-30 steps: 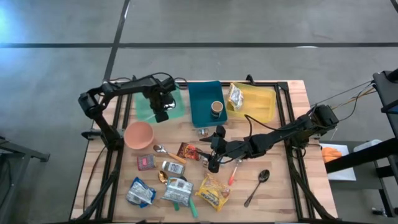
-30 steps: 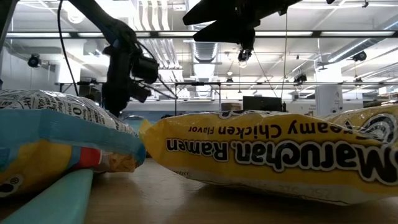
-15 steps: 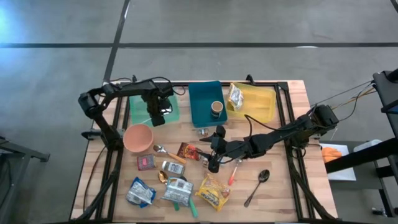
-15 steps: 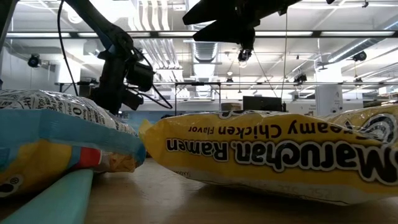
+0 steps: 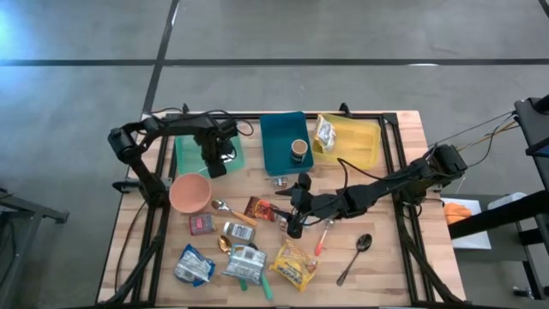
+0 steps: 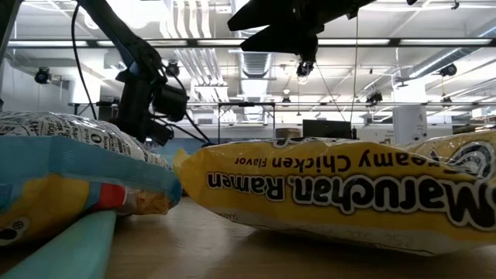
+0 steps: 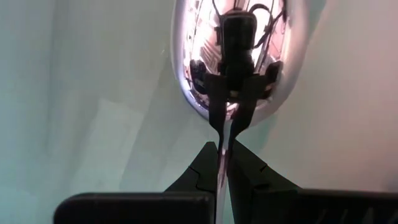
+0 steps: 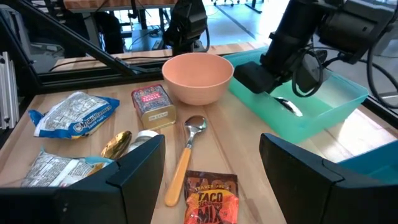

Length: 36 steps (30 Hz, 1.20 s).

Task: Pick & Place Food Item
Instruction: Put the silver spoon into the green bin

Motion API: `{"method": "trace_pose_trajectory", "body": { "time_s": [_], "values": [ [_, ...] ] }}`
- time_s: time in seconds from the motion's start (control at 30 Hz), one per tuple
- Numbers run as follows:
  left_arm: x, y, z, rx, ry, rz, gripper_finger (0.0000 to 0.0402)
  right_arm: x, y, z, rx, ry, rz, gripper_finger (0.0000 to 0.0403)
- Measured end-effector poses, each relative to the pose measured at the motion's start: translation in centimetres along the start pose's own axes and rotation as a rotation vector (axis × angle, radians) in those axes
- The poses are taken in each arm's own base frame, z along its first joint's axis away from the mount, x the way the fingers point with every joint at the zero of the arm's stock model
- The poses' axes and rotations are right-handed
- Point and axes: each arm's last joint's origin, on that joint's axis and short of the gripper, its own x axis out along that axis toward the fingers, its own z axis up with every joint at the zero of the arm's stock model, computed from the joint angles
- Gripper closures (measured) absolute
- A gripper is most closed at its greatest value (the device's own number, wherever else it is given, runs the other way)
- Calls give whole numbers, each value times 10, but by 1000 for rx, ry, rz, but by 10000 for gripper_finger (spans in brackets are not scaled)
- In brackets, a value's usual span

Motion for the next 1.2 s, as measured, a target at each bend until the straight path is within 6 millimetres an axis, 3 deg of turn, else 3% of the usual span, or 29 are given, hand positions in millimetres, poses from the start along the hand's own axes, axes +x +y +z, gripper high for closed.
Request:
{"method": "trace_pose_trajectory", "body": {
  "time_s": [1.2],
  "values": [
    [7, -1, -1, -70, -20, 0, 356, 0, 0, 0, 0, 0, 0, 142]
  ]
}}
